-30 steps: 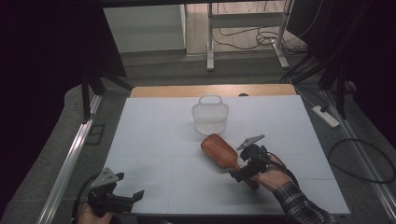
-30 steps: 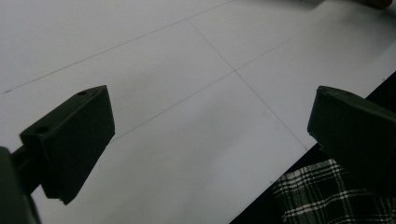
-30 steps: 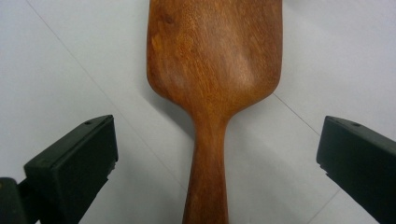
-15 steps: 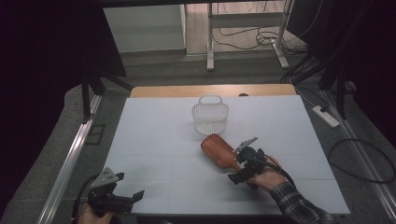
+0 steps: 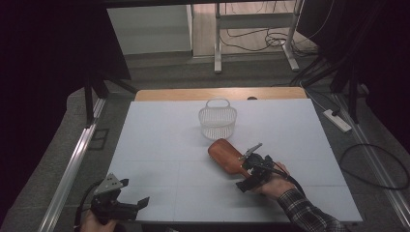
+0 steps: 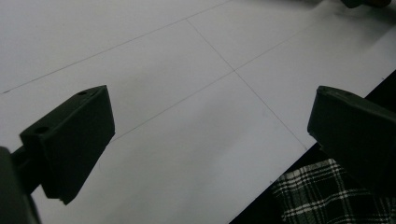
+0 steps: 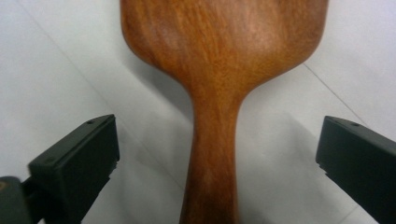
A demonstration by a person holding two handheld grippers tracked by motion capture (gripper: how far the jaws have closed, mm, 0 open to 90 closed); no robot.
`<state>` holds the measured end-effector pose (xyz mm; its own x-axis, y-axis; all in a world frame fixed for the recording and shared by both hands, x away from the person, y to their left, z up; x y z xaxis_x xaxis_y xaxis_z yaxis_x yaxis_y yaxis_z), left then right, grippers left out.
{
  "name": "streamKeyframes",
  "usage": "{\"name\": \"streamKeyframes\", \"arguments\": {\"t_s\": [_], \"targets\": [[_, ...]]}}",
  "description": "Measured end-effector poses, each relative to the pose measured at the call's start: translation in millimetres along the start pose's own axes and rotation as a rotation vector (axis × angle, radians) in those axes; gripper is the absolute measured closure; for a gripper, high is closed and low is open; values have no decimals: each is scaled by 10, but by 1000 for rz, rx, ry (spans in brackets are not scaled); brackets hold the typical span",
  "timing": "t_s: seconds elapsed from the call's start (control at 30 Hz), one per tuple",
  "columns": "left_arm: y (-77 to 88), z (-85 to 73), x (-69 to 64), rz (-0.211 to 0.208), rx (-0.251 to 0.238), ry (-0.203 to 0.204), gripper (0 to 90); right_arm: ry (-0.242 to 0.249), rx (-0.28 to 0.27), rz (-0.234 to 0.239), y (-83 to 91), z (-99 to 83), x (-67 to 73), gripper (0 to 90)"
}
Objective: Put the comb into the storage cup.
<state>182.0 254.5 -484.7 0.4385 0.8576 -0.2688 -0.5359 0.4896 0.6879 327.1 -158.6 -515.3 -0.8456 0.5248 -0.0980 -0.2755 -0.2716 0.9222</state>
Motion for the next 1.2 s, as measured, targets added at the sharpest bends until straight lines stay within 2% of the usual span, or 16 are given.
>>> {"name": "streamKeyframes", "arguments": {"t_s": [0.13, 0.17, 0.2, 0.23, 0.4, 0.6, 0.77, 1.07, 1.2], "targets": [[-1, 1, -1, 0, 1, -1, 16, -9, -15, 7, 22, 10, -12, 154], [-1, 1, -1, 0, 1, -1, 16, -9, -15, 7, 22, 10, -12, 154], [-2, 1, 0, 0, 1, -1, 16, -8, -22, 1, 38, 16, -11, 258], [-1, 2, 0, 0, 2, -1, 16, -8, -22, 1, 38, 16, -11, 258], [-2, 1, -1, 1, 2, -1, 16, -8, -32, 25, 56, 40, -9, 493], [-2, 1, -1, 1, 1, -1, 16, -7, -26, 27, 49, 49, -13, 700], [0, 1, -2, 2, 2, -5, 16, -21, -14, 39, 67, 50, -35, 720], [19, -4, 0, 2, -16, -3, 10, -17, -53, 34, 89, 19, -31, 724], [8, 2, -15, -10, -6, -25, 11, -28, -74, 51, 107, -1, -29, 724]]}}
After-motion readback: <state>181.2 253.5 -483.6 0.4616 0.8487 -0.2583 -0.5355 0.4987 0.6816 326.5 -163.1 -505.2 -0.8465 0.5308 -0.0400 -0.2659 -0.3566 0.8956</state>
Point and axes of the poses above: each handheld gripper's, and its own axes: y roughly backward along the jaws, z roughly out of its top, x roughly to its left, the point moved 1 cm from there along -y, roughly forward along the jaws, and after that the axes turned 10 degrees about y, right-handed, at the moved point
